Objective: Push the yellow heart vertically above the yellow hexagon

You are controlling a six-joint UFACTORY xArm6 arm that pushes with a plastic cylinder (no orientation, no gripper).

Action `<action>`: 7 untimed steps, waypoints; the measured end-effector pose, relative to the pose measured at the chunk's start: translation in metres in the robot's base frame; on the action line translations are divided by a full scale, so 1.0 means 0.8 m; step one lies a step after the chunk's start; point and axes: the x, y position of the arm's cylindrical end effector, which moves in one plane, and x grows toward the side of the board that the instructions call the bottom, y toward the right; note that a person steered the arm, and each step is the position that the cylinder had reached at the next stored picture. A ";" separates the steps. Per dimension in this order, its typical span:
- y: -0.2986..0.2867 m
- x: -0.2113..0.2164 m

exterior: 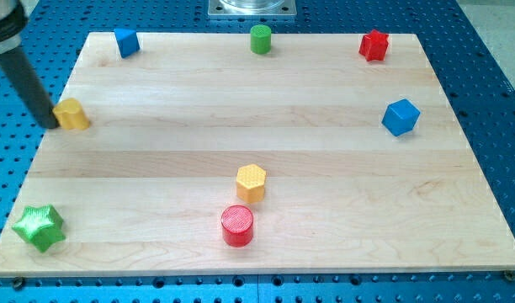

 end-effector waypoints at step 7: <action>0.136 0.034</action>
